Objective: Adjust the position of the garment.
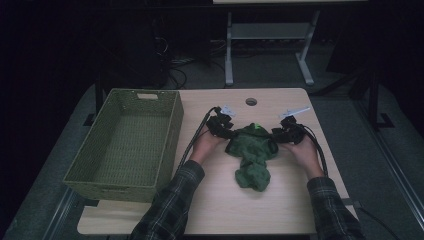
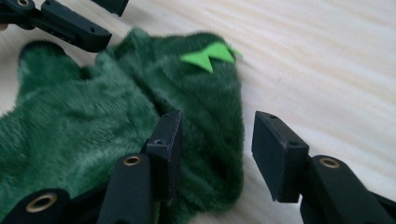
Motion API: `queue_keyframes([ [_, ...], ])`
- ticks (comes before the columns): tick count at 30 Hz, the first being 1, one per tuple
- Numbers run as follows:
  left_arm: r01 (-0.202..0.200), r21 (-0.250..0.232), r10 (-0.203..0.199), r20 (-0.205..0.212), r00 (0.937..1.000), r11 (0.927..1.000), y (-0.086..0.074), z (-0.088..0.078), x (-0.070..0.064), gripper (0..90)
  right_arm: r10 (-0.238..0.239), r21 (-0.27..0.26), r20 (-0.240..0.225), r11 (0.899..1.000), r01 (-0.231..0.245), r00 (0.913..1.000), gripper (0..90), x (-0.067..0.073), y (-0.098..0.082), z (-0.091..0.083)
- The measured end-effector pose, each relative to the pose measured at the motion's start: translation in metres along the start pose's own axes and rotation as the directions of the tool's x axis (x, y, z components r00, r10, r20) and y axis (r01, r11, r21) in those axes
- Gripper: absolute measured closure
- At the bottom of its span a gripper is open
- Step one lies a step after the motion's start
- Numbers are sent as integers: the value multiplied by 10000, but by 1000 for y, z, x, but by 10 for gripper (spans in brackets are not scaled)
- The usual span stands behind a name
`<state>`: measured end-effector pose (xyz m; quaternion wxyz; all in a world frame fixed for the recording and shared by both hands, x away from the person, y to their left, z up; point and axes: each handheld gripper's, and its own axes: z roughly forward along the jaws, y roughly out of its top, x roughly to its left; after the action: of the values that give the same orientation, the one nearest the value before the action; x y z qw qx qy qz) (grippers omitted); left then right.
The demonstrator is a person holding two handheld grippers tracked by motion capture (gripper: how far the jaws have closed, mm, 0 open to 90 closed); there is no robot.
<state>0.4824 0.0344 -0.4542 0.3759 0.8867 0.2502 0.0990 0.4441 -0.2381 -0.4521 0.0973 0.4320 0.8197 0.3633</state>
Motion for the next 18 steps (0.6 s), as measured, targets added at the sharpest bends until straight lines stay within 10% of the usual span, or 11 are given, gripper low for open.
queue_keyframes([
  [9,123,170,-128,284,9995,9998,-1,12,2,580,-228,398,159,9990,221,9996,556,-2,-5,11],
  [18,34,335,-50,490,9988,9994,-1,15,0,865,-261,284,428,9993,249,9987,861,1,-3,14],
])
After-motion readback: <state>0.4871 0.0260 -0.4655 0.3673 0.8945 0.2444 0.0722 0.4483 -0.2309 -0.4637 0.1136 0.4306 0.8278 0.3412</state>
